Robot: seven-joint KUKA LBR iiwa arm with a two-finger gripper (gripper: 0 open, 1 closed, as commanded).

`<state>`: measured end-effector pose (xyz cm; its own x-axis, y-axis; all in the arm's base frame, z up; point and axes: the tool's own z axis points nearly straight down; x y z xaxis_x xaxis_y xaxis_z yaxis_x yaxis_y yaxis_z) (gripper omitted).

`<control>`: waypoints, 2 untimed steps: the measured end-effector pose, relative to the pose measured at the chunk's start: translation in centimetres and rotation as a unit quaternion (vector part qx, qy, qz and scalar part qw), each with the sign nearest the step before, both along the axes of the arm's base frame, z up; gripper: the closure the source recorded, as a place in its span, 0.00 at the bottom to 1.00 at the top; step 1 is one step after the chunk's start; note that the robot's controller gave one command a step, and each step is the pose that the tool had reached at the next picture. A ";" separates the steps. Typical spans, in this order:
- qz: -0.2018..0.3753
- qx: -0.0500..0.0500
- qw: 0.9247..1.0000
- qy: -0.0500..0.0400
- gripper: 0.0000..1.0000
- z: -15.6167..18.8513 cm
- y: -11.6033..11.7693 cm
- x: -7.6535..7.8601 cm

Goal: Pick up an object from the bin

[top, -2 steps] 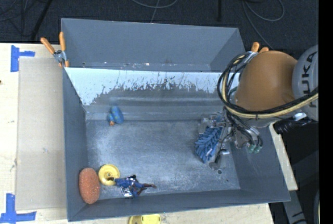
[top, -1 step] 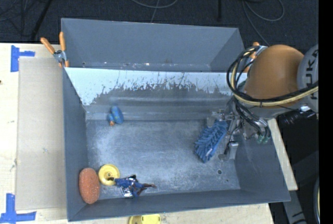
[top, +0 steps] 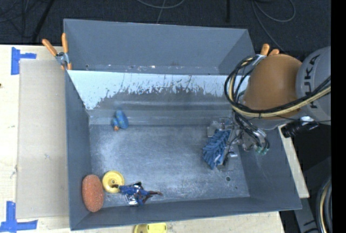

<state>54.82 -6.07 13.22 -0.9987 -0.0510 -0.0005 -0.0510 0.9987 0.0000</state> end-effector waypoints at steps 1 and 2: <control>0.027 0.000 1.000 0.000 1.00 -3.0 -0.5 0.9; 0.027 0.000 1.000 0.000 1.00 -3.0 -0.5 0.9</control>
Offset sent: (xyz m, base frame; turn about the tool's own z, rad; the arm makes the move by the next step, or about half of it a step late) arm 0.0000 0.0000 0.0000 0.0000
